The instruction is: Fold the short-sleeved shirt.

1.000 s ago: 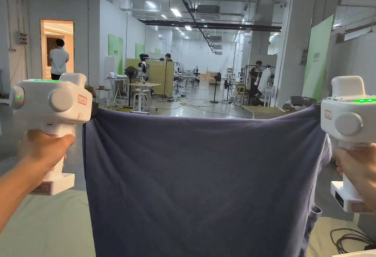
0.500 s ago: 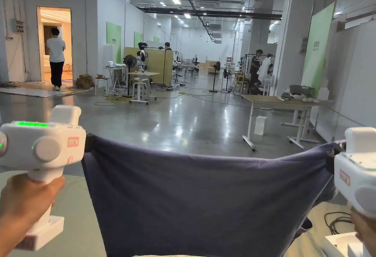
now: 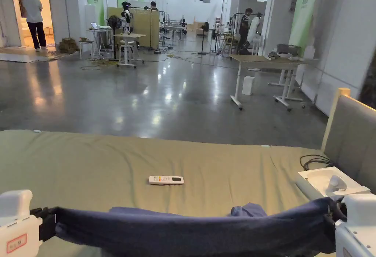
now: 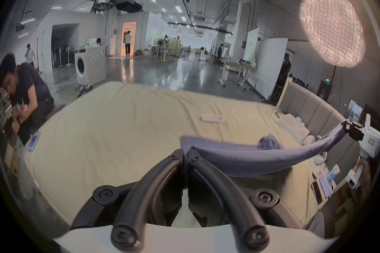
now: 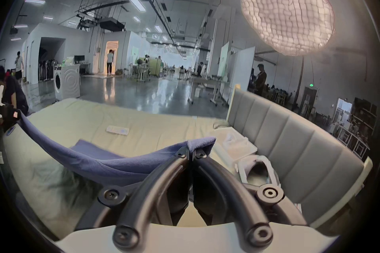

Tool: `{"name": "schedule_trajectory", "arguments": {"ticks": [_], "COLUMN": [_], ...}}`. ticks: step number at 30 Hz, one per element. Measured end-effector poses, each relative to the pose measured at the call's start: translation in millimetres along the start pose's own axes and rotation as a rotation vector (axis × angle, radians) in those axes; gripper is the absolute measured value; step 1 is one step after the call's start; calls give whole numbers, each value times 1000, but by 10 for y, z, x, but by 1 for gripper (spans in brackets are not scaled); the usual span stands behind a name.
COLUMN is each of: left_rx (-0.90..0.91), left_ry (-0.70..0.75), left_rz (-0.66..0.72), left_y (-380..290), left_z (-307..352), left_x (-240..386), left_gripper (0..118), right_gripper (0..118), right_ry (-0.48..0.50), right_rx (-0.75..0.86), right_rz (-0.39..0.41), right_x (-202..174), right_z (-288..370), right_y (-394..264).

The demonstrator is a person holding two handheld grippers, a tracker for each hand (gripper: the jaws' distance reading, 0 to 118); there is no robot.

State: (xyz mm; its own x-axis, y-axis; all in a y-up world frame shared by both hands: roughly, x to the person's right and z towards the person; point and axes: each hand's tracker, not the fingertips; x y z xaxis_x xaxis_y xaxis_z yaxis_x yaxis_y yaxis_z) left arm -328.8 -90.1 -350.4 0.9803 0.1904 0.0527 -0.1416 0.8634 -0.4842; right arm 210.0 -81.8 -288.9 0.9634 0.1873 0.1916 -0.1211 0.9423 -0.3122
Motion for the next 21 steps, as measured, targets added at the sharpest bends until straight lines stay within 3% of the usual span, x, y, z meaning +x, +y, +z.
{"name": "schedule_trajectory", "arguments": {"ticks": [6, 9, 17, 21], "left_rx": [-210, -309, -504, -559], "left_ry": [37, 61, 92, 94], "left_rz": [32, 21, -24, -51], "left_y": [-968, -1324, -1701, -1844], "left_z": [63, -63, -287, -371], "left_x": [-216, -348, -388, -360], "left_gripper": [5, 5, 5, 5], "right_gripper": [1, 1, 1, 2], "right_ry": [16, -10, 6, -1], "right_rx": [-205, -289, -495, -547], "right_rz": [18, 75, 132, 125], "right_x": [-120, -167, -191, -227], "right_z": [302, 332, 226, 207], "right_y": [-951, -1389, -1966, -2043]}}
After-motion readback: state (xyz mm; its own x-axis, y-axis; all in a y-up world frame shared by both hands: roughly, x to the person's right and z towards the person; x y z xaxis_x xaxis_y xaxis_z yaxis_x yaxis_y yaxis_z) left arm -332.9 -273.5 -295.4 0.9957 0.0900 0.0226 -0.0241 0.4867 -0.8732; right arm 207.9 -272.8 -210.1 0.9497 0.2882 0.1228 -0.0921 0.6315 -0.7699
